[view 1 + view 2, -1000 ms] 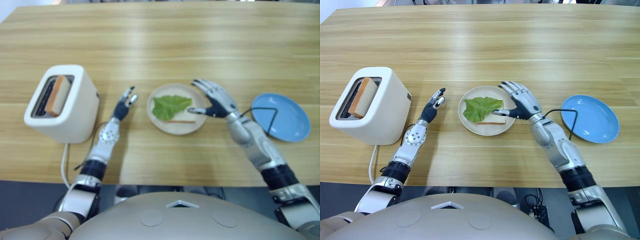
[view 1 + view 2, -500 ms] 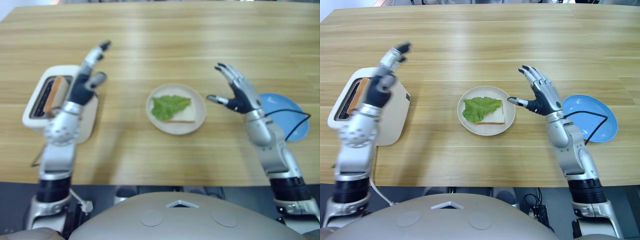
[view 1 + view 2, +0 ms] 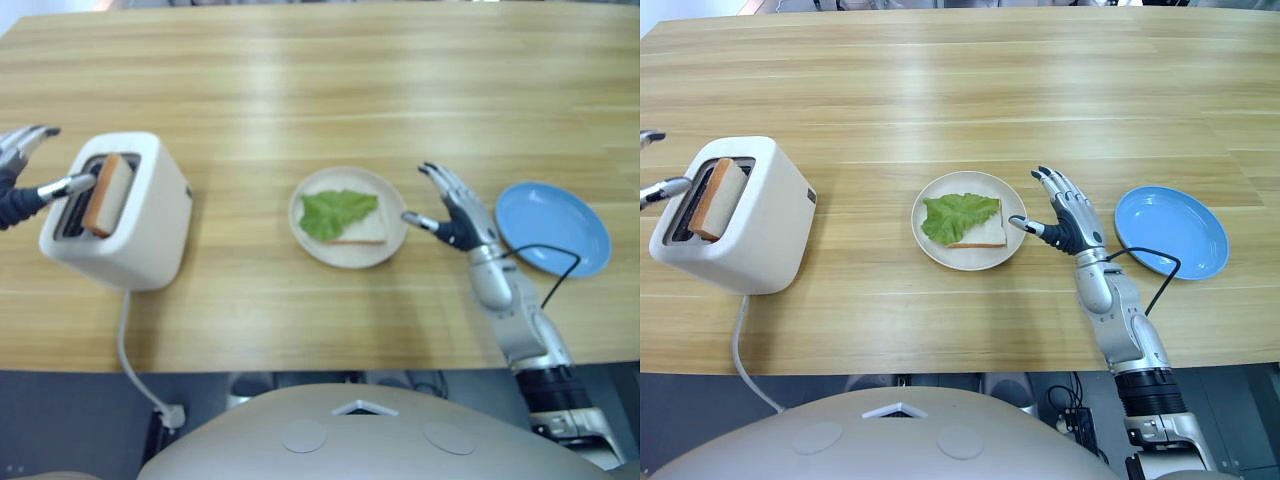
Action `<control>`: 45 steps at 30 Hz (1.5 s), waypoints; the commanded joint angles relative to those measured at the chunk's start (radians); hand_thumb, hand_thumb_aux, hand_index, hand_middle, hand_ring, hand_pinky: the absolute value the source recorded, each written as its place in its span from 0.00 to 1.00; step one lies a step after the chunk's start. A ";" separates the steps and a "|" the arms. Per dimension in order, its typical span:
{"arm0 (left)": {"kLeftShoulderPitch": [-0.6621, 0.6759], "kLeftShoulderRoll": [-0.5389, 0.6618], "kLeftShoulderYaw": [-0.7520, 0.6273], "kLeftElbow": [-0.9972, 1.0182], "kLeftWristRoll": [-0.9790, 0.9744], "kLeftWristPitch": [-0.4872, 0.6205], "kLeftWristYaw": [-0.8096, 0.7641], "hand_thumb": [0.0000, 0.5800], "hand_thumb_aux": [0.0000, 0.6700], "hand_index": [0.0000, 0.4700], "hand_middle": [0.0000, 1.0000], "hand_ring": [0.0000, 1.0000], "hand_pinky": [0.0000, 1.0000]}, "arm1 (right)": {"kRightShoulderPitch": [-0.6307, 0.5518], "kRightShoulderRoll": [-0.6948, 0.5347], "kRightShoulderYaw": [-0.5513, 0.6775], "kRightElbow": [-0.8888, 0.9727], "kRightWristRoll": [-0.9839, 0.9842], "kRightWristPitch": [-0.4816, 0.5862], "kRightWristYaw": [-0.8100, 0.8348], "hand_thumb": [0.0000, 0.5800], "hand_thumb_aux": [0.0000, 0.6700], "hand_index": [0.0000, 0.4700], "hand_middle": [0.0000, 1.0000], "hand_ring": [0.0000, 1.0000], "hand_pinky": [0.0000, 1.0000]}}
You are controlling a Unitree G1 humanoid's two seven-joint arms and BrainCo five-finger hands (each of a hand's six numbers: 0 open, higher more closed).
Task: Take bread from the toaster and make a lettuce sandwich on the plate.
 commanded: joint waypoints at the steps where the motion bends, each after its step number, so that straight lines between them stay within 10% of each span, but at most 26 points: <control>1: -0.002 0.012 -0.089 0.031 0.112 0.011 0.002 0.00 0.00 0.00 0.00 0.00 0.00 | 0.009 -0.006 -0.006 0.000 -0.009 0.004 -0.005 0.00 0.00 0.00 0.00 0.00 0.00; 18: 0.016 -0.085 -0.192 0.021 0.185 0.064 -0.011 0.00 0.00 0.00 0.00 0.00 0.00 | 0.027 -0.021 -0.013 -0.010 -0.019 0.010 -0.009 0.00 0.00 0.00 0.00 0.00 0.00; 19: 0.018 -0.082 -0.186 0.025 0.189 0.064 -0.008 0.35 0.20 0.19 0.00 0.00 0.00 | 0.026 -0.021 -0.013 -0.010 -0.019 0.010 -0.008 0.00 0.00 0.00 0.00 0.00 0.00; 20: 0.017 -0.081 -0.177 0.027 0.190 0.064 -0.004 0.35 0.20 0.19 0.00 0.00 0.00 | 0.026 -0.021 -0.013 -0.009 -0.020 0.009 -0.008 0.00 0.00 0.00 0.00 0.00 0.00; 21: 0.016 -0.080 -0.169 0.027 0.188 0.061 -0.001 0.98 0.85 0.83 0.00 0.00 0.00 | 0.026 -0.021 -0.013 -0.007 -0.021 0.008 -0.009 0.00 0.00 0.00 0.00 0.00 0.00; 22: 0.013 -0.079 -0.163 0.025 0.187 0.057 0.003 1.00 1.00 0.98 0.07 0.07 0.07 | 0.028 -0.021 -0.014 -0.006 -0.022 0.008 -0.009 0.00 0.00 0.00 0.00 0.00 0.00; 23: 0.010 -0.079 -0.158 0.023 0.188 0.053 0.009 1.00 1.00 0.98 0.58 0.58 0.58 | 0.029 -0.021 -0.014 -0.005 -0.025 0.008 -0.010 0.00 0.00 0.00 0.00 0.00 0.00; 24: 0.008 -0.079 -0.155 0.022 0.188 0.050 0.012 1.00 1.00 0.98 0.58 0.58 0.58 | 0.031 -0.021 -0.014 -0.005 -0.026 0.009 -0.011 0.00 0.00 0.00 0.00 0.00 0.00; 25: 0.005 -0.079 -0.151 0.020 0.188 0.047 0.015 1.00 1.00 0.98 1.00 1.00 1.00 | 0.033 -0.021 -0.014 -0.006 -0.027 0.009 -0.011 0.00 0.00 0.00 0.00 0.00 0.00; 45: -0.311 -0.190 0.122 -0.275 -0.094 -0.119 0.230 1.00 1.00 0.98 1.00 1.00 1.00 | 0.036 -0.026 -0.015 0.006 -0.026 0.012 -0.015 0.00 0.00 0.00 0.00 0.00 0.00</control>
